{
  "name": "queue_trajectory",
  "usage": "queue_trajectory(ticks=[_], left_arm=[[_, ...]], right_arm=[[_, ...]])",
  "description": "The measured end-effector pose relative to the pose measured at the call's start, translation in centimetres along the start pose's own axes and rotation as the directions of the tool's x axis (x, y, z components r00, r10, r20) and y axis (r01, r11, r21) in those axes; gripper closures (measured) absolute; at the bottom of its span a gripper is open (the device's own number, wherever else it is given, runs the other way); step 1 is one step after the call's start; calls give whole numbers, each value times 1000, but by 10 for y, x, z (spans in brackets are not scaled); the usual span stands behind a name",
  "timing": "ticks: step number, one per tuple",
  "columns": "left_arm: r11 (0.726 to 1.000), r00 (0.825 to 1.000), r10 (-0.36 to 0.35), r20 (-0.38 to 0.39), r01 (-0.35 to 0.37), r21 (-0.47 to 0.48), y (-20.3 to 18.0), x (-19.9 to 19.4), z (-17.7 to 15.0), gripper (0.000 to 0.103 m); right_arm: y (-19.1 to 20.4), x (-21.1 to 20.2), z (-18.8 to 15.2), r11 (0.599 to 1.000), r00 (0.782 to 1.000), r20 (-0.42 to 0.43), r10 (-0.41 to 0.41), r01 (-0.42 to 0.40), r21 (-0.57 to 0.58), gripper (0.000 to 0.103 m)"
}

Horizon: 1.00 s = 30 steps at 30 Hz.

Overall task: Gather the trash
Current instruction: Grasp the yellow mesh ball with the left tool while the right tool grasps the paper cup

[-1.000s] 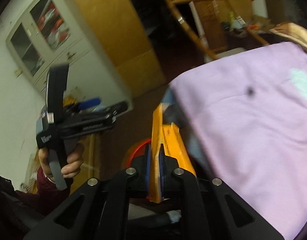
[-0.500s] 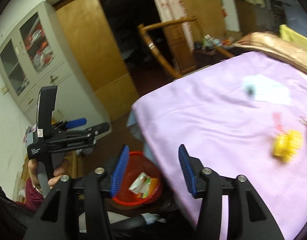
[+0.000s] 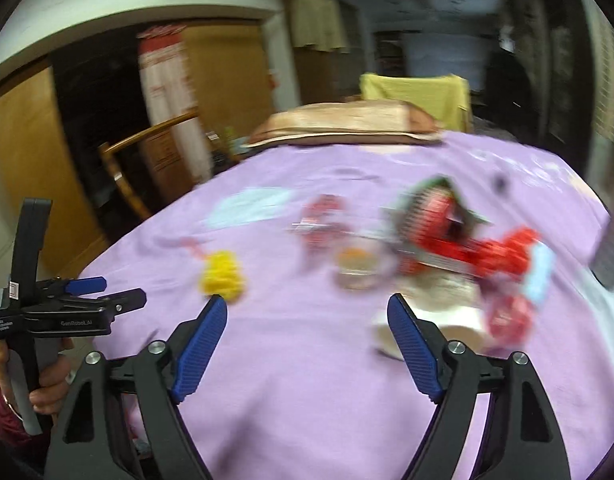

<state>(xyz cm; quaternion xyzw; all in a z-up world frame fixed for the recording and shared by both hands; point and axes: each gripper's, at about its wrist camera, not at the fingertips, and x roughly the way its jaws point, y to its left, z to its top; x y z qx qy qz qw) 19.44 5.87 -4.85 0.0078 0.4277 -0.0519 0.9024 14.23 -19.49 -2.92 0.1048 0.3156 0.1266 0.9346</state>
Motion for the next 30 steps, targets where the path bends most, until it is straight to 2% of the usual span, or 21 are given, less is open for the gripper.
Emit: queue_trajectory(ticks=[3,7,11,12,14,16,21,23,27,30], left_arm=[[998,1000,6,-13,-5,61,-37,25,20,6],[993,999,34,-21,-31,112,-65,50,30,6],[994,995,68,-74,-62,87,-64,75,36,6],[996,992,60,-112,-52,76,-62,81,38,6],[998,992,33,-124,-26,52,-55,82,36,6],[1000,988,17,-152,-14,20,-49,88,36,7],[1000,989,1,-150,3,23,-50,90,37,7],[1000,990,-7,-143,9,13,-48,88,37,8],[1000,995,-9,-100,10,14,-46,78,33,34],[999,996,-9,-86,12,36,-49,75,32,46]], right_arm=[[-39,3,-4,997,1000,-8,-24,25,72,22],[-57,7,-9,993,998,-21,-59,61,100,22],[-61,14,-12,990,992,-53,-111,115,78,19],[-60,18,-12,989,990,-61,-125,130,73,18],[-63,21,-12,986,987,-77,-139,145,78,16],[-64,25,-10,986,987,-81,-138,145,79,10],[-60,36,-6,988,987,-104,-125,133,73,9],[-56,42,-5,988,983,-125,-138,146,58,5],[-51,57,-2,986,970,-184,-156,165,34,5],[-52,67,-2,979,954,-234,-188,201,31,5]])
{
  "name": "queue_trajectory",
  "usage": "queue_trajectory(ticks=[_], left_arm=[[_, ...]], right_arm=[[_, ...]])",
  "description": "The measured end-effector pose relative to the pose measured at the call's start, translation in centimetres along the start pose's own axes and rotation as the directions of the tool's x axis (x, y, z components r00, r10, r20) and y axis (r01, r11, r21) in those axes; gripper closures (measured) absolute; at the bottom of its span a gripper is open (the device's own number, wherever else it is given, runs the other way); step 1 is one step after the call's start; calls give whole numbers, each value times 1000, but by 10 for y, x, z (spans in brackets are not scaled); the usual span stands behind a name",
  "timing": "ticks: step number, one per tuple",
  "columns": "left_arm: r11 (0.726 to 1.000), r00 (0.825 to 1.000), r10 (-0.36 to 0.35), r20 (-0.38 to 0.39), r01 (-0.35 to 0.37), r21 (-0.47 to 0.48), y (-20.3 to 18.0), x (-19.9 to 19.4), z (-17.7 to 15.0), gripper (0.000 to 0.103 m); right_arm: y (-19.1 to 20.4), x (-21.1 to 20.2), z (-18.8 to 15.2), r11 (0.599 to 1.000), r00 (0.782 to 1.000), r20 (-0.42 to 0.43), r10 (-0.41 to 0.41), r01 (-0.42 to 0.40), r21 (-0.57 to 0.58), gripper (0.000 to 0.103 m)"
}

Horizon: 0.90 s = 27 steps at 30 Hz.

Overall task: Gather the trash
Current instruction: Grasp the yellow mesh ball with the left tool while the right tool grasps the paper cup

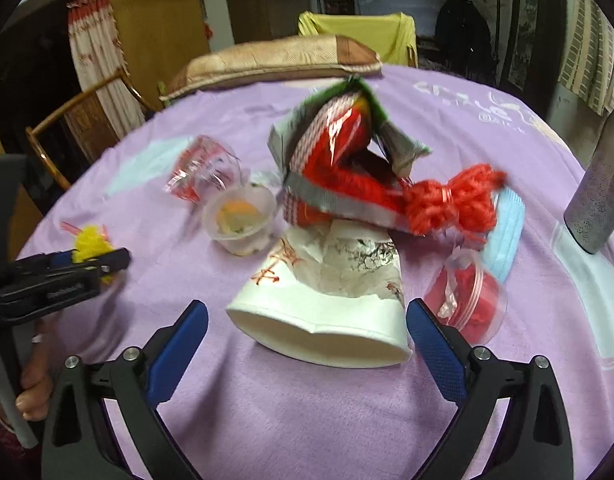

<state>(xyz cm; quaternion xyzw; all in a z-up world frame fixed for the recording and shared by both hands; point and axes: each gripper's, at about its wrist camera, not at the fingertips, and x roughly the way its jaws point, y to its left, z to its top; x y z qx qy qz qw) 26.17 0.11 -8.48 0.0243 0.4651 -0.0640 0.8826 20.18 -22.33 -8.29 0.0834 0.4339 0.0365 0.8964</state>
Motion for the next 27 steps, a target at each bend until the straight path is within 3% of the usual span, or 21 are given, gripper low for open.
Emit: queue_trajectory(ticks=[3,4,7,11,13,17,27], left_arm=[[1000,1000,-12,5,12,10,-2,-1,0,50],[1000,1000,-17,6,17,9,-1,-1,0,50],[999,999,-33,10,33,-2,1,-2,0,50],[997,997,-68,20,68,-24,5,-5,-2,52],[996,997,-76,19,77,-38,8,-7,-4,52],[994,994,-100,42,102,-45,12,-22,-8,53],[995,992,-84,96,89,-53,20,-56,-21,53]], right_arm=[[-3,1,0,1000,1000,4,-18,18,25,6],[-6,-2,0,999,1000,19,-12,11,39,15],[-10,-8,-3,998,998,49,27,-30,60,19],[-11,-28,-8,991,984,142,109,-118,56,20],[-4,-37,-11,993,978,176,112,-119,26,20],[6,-54,-16,990,969,203,141,-141,-16,19],[17,-74,-18,984,957,228,178,-173,-42,19]])
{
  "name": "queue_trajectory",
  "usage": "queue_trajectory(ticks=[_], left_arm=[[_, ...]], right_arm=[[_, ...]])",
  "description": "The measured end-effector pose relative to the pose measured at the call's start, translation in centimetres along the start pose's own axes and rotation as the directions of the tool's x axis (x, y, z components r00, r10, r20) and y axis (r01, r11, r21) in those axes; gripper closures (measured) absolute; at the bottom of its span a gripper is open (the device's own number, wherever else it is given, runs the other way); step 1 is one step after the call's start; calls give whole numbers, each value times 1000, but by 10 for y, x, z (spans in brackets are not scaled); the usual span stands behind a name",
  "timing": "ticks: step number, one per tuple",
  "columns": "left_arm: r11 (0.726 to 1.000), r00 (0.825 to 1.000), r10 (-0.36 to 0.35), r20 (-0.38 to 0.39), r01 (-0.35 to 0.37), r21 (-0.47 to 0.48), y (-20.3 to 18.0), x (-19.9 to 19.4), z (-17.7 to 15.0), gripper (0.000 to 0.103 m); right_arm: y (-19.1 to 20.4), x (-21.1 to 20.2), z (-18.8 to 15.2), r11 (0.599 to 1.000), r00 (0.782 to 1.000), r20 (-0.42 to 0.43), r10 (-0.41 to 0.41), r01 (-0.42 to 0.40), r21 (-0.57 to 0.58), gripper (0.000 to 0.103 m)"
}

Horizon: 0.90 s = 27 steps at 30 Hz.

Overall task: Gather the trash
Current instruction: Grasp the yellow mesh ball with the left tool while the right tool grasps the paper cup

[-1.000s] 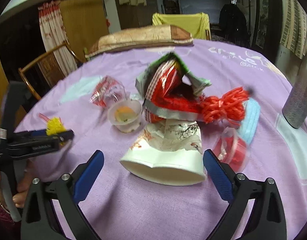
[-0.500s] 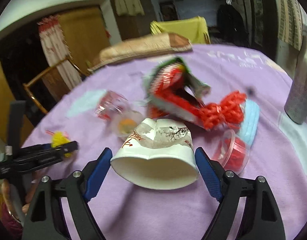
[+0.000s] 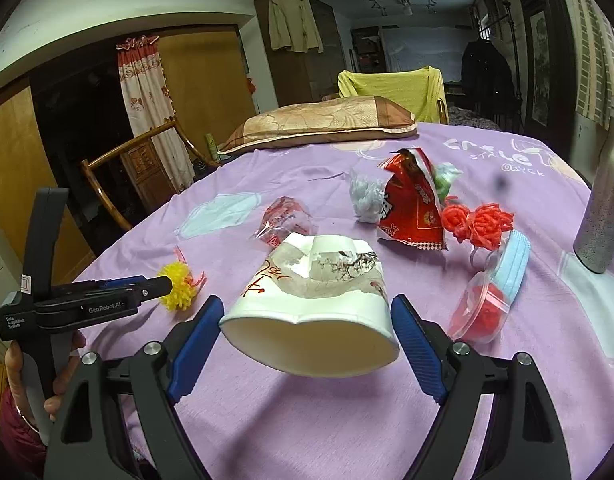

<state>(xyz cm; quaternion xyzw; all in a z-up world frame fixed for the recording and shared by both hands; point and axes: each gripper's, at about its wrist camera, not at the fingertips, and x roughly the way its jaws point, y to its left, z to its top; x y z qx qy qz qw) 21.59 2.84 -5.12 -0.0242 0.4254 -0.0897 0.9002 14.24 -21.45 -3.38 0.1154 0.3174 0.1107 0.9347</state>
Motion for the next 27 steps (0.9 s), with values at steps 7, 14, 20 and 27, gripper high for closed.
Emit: queue_trajectory(ticks=[7,14,20,27], left_arm=[[1000,1000,5,-12,-5,22,-3,2,-3,48],[1000,995,-18,-96,21,24,-18,41,5,44],[998,996,-51,-76,55,42,-24,40,9,71],[999,1000,-27,3,27,44,-14,5,15,74]], right_arm=[[3,-8,-1,1000,1000,8,1,-1,-13,18],[-6,-6,0,1000,1000,-6,11,-10,12,18],[-15,1,-1,999,1000,-20,17,-16,38,18],[-10,-8,0,999,999,4,38,-38,33,18]])
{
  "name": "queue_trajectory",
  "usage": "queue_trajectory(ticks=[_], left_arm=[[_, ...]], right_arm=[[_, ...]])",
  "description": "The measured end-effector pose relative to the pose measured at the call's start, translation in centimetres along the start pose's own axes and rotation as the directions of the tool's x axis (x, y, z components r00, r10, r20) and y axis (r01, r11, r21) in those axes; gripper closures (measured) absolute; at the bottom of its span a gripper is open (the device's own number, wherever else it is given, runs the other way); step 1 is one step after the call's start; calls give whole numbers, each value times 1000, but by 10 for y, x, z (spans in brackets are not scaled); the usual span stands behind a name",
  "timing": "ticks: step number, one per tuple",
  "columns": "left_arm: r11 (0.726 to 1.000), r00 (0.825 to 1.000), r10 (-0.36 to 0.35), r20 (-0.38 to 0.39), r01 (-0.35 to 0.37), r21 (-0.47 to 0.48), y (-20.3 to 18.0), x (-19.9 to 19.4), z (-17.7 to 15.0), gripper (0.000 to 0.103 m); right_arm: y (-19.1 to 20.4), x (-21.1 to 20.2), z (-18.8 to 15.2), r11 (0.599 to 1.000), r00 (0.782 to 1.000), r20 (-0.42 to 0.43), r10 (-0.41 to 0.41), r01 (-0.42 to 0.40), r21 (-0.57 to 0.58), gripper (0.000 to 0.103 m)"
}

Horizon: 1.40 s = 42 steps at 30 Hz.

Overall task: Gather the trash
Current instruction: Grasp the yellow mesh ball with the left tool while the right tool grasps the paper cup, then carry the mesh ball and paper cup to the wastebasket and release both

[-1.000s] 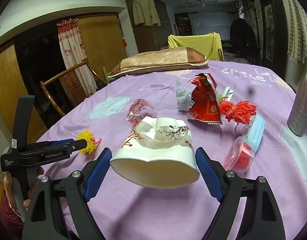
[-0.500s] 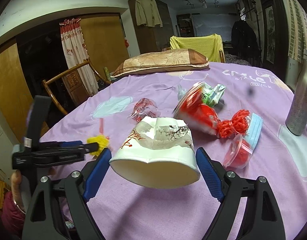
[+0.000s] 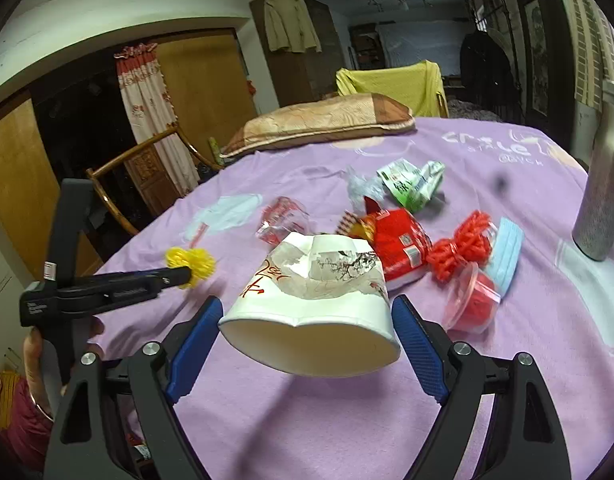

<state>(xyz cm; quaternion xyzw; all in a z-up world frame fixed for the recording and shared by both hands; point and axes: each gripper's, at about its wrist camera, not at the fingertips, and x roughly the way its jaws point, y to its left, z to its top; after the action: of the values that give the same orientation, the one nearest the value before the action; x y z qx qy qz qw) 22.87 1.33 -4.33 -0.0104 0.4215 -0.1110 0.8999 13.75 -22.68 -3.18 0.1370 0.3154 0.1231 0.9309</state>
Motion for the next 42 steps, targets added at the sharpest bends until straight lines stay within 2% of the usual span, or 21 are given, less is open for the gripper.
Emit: queue_trajectory(ticks=[6,12,20,24,26,27,28,33,35,38,39,42], left_arm=[[993,993,103,63,-99,-62,51,-55,-12,74],[976,984,169,63,-159,-148,108,-90,-48,74],[936,964,264,-24,-262,-235,197,-111,-118,73],[926,958,265,-111,-285,-248,235,-108,-148,67],[917,952,264,-153,-297,-268,250,-106,-159,46],[909,951,266,-159,-302,-287,258,-108,-164,28],[903,950,273,-150,-307,-299,264,-112,-168,20],[861,930,356,-93,-365,-353,293,-131,-178,10],[834,916,392,-84,-393,-388,308,-138,-184,9],[793,894,439,-96,-435,-427,330,-149,-194,9],[786,891,443,-97,-438,-437,334,-151,-195,9],[765,889,449,-86,-433,-477,346,-164,-200,9]], right_arm=[[20,-3,1,998,998,9,61,-61,-23,18],[56,0,-2,990,992,-17,121,-122,-66,18],[136,18,-4,965,978,-89,188,-201,-167,18],[187,30,-7,939,962,-145,232,-261,-223,18],[216,37,-11,920,948,-184,259,-300,-251,18],[233,42,-14,908,939,-209,273,-324,-267,18],[245,44,-17,899,932,-227,282,-340,-277,18],[306,62,-39,840,883,-345,318,-431,-329,18],[330,71,-51,812,855,-402,327,-472,-344,18],[362,84,-67,762,794,-489,361,-554,-337,16],[372,87,-71,745,778,-509,368,-574,-339,16],[387,86,-78,719,752,-534,386,-608,-336,15]])
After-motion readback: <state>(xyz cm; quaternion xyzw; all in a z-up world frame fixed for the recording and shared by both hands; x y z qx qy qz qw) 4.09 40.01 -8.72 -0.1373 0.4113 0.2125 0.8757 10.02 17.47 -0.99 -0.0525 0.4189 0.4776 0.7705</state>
